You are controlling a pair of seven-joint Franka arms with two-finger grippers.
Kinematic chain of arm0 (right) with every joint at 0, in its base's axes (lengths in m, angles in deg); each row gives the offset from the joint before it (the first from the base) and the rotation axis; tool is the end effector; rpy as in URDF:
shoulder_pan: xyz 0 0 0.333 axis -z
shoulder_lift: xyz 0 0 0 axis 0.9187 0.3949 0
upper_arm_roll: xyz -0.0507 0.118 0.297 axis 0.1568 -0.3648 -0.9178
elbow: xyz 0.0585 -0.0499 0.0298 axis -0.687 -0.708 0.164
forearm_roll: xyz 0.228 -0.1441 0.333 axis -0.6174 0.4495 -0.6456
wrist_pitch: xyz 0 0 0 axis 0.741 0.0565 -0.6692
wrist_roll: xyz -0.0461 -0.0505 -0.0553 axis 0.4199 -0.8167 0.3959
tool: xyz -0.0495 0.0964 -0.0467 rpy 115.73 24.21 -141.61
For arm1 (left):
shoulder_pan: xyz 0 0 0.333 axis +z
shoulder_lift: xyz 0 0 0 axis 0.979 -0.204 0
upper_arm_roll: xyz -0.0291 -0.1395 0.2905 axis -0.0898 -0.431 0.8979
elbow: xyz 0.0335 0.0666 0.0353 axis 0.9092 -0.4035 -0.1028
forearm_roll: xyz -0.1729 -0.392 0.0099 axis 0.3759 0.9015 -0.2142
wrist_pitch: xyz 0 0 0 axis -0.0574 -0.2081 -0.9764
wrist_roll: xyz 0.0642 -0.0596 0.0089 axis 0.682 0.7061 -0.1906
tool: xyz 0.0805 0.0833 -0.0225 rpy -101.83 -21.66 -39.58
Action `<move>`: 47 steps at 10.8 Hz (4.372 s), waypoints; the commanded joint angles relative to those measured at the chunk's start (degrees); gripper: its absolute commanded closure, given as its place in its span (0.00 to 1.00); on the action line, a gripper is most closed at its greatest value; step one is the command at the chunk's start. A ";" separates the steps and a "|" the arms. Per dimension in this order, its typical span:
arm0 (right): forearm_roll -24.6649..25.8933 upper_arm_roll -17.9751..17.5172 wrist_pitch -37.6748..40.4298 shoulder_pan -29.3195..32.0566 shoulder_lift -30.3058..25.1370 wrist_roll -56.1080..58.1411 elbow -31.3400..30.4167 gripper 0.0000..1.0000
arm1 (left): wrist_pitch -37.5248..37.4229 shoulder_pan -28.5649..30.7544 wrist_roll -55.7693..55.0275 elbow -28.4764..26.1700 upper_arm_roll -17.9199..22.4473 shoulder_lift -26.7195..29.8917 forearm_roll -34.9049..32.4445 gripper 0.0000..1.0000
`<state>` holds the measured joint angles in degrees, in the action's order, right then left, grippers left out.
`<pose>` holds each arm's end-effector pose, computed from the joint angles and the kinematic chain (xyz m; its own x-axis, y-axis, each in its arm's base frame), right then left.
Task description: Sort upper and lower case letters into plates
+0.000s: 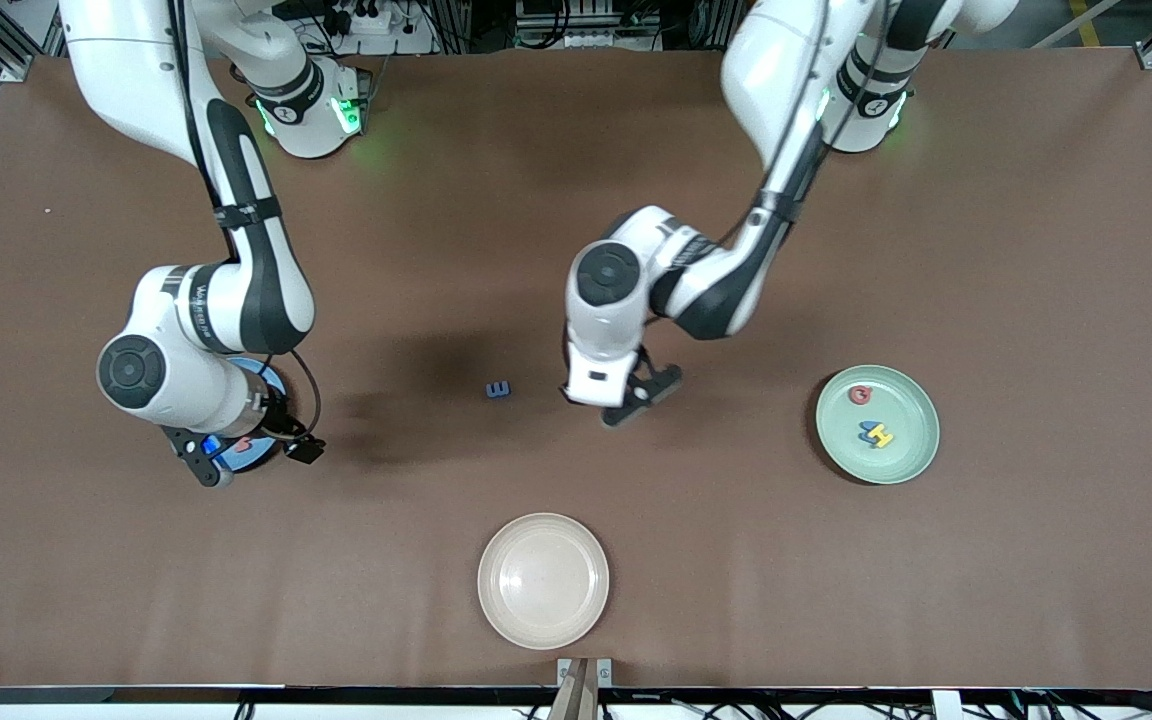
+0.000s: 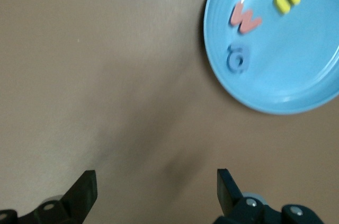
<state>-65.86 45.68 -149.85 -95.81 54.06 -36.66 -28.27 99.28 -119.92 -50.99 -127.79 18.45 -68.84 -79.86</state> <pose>0.6758 0.1278 0.2572 0.5965 -0.7967 -0.0966 -0.7971 -0.6022 0.0448 0.6157 -0.4806 0.2734 0.8629 0.5045 0.0313 0.5039 -0.8634 0.0239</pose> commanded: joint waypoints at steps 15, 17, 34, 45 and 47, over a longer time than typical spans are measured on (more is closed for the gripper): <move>1.51 -15.31 -18.81 -9.24 9.93 -51.67 1.25 0.00 | -7.92 34.23 59.24 -15.51 -3.90 8.53 -1.59 0.41; 4.83 -15.83 -19.34 -9.24 11.25 -55.08 1.25 0.00 | -8.45 34.23 59.15 -16.12 -3.90 8.35 -1.67 0.17; 11.09 -16.54 -18.03 -9.59 10.82 -57.30 0.28 1.00 | -27.87 33.17 62.67 -8.21 -5.13 36.72 -1.15 0.00; 19.42 -16.28 -0.29 6.80 1.59 -31.77 0.46 1.00 | -38.07 33.17 62.58 -10.84 -4.60 42.88 -1.67 0.00; 20.05 -16.19 2.44 12.79 1.50 -22.63 0.46 1.00 | -38.07 33.17 62.40 -11.29 -4.69 43.33 -1.67 0.00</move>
<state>-47.37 30.44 -149.00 -87.32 56.51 -64.78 -26.84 61.63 -86.91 11.60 -137.23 13.89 -27.58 -81.28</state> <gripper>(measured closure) 0.670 0.000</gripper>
